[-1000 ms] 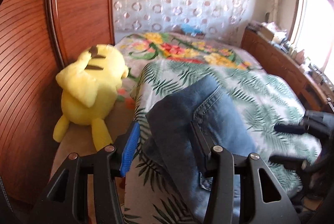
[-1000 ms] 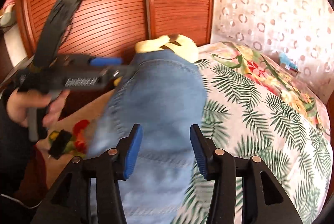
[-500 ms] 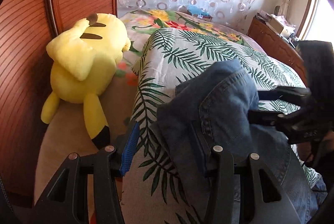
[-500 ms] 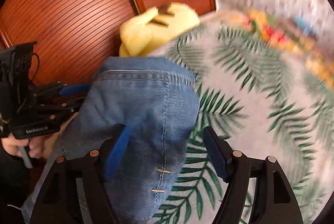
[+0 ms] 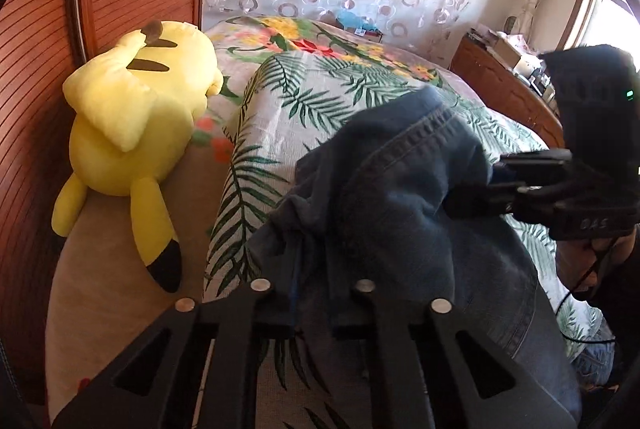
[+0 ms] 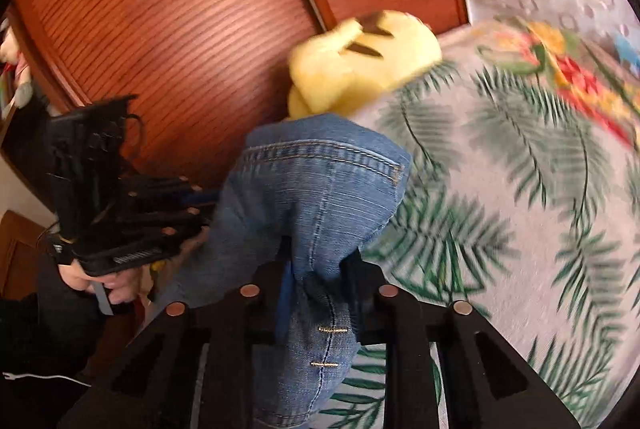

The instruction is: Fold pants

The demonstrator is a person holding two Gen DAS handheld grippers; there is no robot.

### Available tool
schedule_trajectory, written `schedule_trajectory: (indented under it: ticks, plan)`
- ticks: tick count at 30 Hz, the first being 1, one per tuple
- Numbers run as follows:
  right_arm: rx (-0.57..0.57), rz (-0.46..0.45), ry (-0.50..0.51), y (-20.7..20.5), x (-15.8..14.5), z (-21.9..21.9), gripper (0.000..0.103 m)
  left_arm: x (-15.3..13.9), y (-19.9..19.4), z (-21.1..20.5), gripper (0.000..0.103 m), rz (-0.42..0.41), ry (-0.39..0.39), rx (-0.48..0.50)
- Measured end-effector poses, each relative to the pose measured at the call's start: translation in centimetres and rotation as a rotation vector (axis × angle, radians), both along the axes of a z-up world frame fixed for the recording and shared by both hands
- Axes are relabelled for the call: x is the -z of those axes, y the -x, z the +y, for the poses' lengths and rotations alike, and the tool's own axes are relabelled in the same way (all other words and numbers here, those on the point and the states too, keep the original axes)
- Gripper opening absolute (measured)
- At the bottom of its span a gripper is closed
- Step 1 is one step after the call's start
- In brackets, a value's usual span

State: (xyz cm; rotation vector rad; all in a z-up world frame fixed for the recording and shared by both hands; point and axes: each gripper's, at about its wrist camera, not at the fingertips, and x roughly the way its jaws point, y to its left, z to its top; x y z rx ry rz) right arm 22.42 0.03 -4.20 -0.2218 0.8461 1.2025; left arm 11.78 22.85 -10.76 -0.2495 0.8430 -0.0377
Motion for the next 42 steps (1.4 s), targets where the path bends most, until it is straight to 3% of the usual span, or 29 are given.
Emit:
schedule_trajectory:
  ticks: [7,13,20,26,30,32,34,38,42]
  plan:
    - [-0.048,-0.099,-0.081,-1.7,-6.1,2.6,0.021,-6.2,-1.2,2.8,0.010,-0.130,-0.026,-0.072]
    - [0.009,-0.171,-0.155,-6.7,-9.5,3.5,0.021,-10.3,-7.8,5.4,0.010,-0.191,-0.077,-0.085]
    - [0.186,-0.154,-0.148,-14.8,-7.0,2.9,0.021,-9.2,-17.6,4.9,0.010,-0.129,-0.118,-0.042]
    - [0.347,-0.081,-0.051,-18.9,-2.7,1.4,0.025,-6.6,-23.7,2.5,0.010,-0.072,-0.136,0.007]
    - [0.388,-0.054,-0.014,-20.2,-1.1,1.0,0.028,-5.9,-24.9,1.7,0.010,-0.053,-0.151,0.008]
    - [0.400,-0.053,0.007,-20.7,-1.2,1.3,0.038,-6.2,-24.9,1.2,0.010,-0.056,-0.161,0.002]
    - [0.403,-0.077,0.023,-20.6,-1.8,1.5,0.040,-6.6,-24.8,0.8,0.013,-0.058,-0.162,-0.001]
    - [0.402,-0.129,0.011,-19.6,-3.0,0.2,0.041,-7.3,-23.8,0.4,0.028,-0.073,-0.177,0.002]
    - [0.363,-0.197,-0.076,-18.2,-5.2,-0.8,0.041,-6.9,-21.1,-0.2,0.028,-0.075,-0.186,0.002]
